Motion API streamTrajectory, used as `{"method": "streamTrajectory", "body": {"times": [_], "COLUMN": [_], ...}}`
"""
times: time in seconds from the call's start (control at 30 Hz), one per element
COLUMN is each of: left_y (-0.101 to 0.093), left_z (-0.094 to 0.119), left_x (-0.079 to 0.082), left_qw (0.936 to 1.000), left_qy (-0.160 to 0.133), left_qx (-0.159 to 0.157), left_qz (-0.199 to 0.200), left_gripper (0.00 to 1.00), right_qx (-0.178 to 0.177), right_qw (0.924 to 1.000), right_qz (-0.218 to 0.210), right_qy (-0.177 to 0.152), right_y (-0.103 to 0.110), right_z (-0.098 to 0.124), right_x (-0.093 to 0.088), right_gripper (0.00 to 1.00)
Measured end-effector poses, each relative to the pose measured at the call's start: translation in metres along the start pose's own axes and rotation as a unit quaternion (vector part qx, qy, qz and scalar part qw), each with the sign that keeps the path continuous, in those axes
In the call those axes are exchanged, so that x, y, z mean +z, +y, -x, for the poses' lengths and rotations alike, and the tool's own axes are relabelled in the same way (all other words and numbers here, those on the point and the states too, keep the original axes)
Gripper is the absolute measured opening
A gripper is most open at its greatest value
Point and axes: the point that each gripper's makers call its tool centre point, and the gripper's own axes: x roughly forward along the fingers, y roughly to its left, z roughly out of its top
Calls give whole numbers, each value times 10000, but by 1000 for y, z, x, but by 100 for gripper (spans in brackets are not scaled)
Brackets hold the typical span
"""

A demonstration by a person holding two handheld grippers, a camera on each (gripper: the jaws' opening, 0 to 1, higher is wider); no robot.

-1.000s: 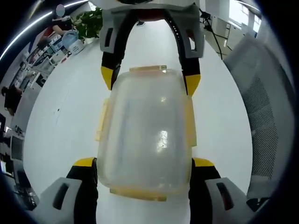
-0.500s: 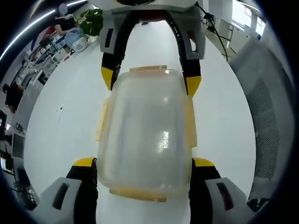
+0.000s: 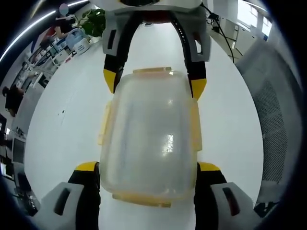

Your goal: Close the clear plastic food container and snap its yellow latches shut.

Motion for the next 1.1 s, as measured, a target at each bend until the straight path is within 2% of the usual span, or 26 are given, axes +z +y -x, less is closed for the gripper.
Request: {"method": "streamTrajectory", "body": {"times": [0.27,0.4,0.7,0.87,1.1], "left_y": [1,0,2,7,2], "left_z": [0,0,5,15,21], "left_x": [0,-3,-6,-4,-2], "left_qw": [10000,9997,9998,9998,9994], "left_qy": [0,97,86,-99,-162], "left_qx": [-2,19,68,193,301], "left_qz": [-18,-241,-145,-49,-29], "left_gripper": [83,83,84,89,93], "right_qx": [-110,-186,-407,-527,-631], "right_qw": [9999,9997,9990,9978,9967], "right_qz": [68,110,-118,-280,-384], "right_qy": [56,84,-118,-275,-323], "right_y": [-2,-3,-8,-9,-2], "right_z": [-1,-1,7,14,21], "right_x": [1,1,3,2,-2], "right_gripper": [81,82,83,86,88]}}
